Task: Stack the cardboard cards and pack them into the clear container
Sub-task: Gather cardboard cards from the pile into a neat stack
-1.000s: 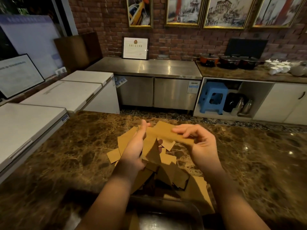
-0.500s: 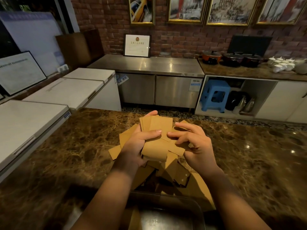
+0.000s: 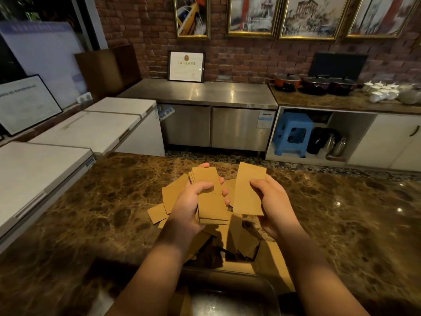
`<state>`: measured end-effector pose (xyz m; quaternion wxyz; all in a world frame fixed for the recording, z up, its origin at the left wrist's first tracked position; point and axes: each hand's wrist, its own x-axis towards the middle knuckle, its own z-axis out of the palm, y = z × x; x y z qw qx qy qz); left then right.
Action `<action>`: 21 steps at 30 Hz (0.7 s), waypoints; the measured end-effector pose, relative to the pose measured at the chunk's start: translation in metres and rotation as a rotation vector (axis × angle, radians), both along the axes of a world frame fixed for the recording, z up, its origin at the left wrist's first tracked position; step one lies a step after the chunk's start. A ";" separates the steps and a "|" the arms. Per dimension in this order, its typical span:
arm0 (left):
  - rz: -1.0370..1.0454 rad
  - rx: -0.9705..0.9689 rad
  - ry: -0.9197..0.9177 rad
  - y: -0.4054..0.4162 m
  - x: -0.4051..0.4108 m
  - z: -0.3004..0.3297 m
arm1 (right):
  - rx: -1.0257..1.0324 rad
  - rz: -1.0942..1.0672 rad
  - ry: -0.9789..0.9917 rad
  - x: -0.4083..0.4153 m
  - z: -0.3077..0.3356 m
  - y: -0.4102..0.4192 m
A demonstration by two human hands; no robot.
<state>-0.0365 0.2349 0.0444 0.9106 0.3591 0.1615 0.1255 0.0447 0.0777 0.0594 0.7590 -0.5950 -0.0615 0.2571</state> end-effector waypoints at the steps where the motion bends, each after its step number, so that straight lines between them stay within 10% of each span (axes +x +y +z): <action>1: -0.008 -0.009 0.005 -0.001 0.000 0.002 | 0.022 0.029 0.018 0.000 0.001 0.000; 9: 0.000 0.548 0.008 -0.016 0.004 -0.004 | -0.272 0.071 -0.405 -0.024 0.006 0.012; 17: -0.116 -0.058 -0.067 -0.011 -0.004 -0.007 | 0.163 0.140 -0.025 -0.012 0.007 -0.001; 19: -0.088 -0.081 -0.152 -0.009 -0.004 -0.008 | -0.094 0.014 -0.127 0.007 -0.001 -0.015; 21: -0.027 -0.123 -0.223 -0.005 -0.004 -0.009 | -0.773 0.142 -0.305 0.022 -0.016 -0.036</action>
